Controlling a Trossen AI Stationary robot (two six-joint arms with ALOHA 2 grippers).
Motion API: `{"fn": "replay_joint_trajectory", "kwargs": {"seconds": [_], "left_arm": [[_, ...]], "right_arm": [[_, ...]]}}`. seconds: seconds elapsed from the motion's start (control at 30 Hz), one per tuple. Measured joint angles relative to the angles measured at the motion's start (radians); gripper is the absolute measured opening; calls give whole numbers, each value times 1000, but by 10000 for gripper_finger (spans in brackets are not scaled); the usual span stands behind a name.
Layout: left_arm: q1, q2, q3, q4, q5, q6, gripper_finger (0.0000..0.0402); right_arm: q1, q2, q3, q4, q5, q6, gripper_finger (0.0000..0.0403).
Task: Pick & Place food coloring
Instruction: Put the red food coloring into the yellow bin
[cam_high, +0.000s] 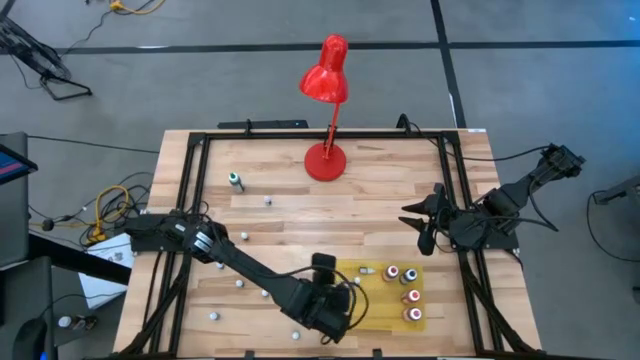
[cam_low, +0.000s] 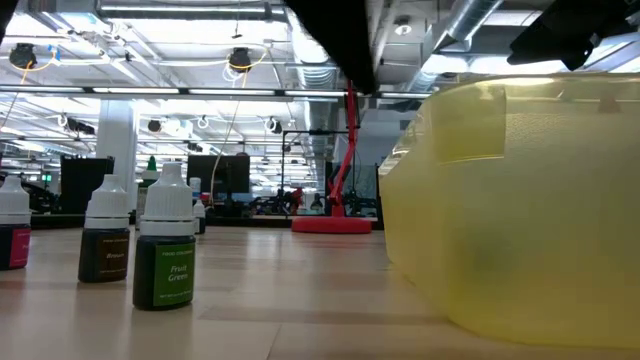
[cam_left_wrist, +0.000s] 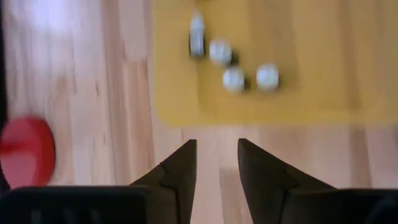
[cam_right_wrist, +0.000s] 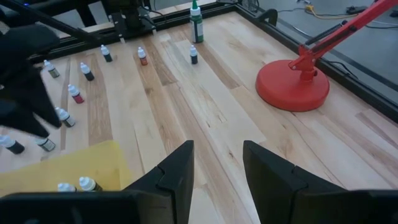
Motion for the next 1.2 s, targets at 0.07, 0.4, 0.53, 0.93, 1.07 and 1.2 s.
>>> {"fn": "replay_joint_trajectory", "kwargs": {"seconds": [0.07,0.4,0.53,0.93,1.07,1.2], "left_arm": [[0,-11,0,-81,10,-51,115],[-25,-175,-195,-267,92,-217,117],[-39,-313,-409,-176,167,-285,117],[-119,-612,-988,397,429,-430,117],[-170,-612,-1042,454,347,-423,117],[-205,-612,-1070,474,273,-419,117]], "right_arm": [[0,0,0,0,0,0,129],[0,0,0,0,0,0,129],[0,0,0,0,0,0,129],[0,0,0,0,0,0,129],[0,0,0,0,0,0,129],[0,0,0,0,0,0,129]]}}
